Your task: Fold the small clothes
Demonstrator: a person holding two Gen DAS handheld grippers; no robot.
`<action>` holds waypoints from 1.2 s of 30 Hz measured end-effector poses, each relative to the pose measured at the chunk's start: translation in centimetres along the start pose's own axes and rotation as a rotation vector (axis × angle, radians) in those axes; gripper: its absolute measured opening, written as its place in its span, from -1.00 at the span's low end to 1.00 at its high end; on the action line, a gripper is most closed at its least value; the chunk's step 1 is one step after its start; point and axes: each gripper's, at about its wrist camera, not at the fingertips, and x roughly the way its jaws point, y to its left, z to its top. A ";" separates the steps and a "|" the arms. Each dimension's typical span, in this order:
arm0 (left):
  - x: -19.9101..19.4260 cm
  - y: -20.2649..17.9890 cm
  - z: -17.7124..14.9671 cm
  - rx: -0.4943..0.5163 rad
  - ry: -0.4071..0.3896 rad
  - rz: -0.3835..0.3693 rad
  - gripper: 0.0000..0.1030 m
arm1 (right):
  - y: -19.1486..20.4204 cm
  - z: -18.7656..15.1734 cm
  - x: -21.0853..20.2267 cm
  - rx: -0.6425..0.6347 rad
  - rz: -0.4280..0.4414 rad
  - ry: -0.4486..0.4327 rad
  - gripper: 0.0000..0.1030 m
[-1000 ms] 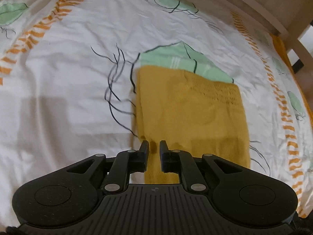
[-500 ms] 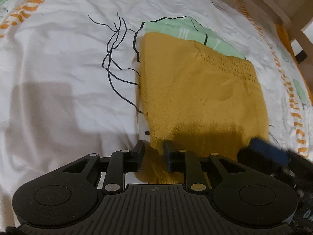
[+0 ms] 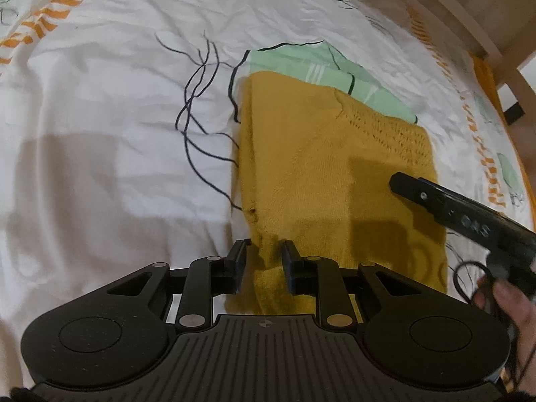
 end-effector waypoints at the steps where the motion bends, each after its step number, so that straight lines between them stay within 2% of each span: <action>1: 0.0 -0.2 0.0 0.010 -0.002 0.006 -0.56 | -0.5 0.0 0.1 0.013 0.005 0.002 -0.06; 2: 0.0 -0.5 0.0 0.022 -0.004 0.015 -0.56 | -0.7 0.0 0.1 0.017 0.004 0.002 -0.13; 7: 0.0 -1.6 -0.2 0.087 -0.017 0.052 -0.56 | -0.6 0.0 0.0 -0.001 -0.009 -0.014 -0.13; 14: -0.1 -1.4 -0.1 0.074 -0.020 0.060 -0.54 | -0.8 0.6 0.3 -0.020 -0.068 -0.046 -0.15; 24: -0.6 -1.6 0.0 0.082 -0.025 0.058 -0.53 | 0.4 0.4 0.3 -0.160 -0.183 -0.065 -0.13; 27: -1.2 -1.5 0.2 0.086 -0.037 0.036 -0.53 | 0.0 0.6 -0.1 -0.142 -0.199 -0.070 -0.03; 29: -1.8 -1.1 0.4 0.078 -0.047 0.004 -0.52 | -0.4 0.7 -0.8 -0.115 -0.196 -0.072 0.22; 32: -2.7 0.3 0.6 0.023 -0.070 -0.040 -0.42 | -1.6 0.6 -2.0 -0.039 -0.121 -0.070 0.48; 36: -3.3 1.7 0.5 -0.039 -0.087 -0.045 -0.42 | -3.0 -0.2 -3.5 0.055 -0.056 -0.038 0.68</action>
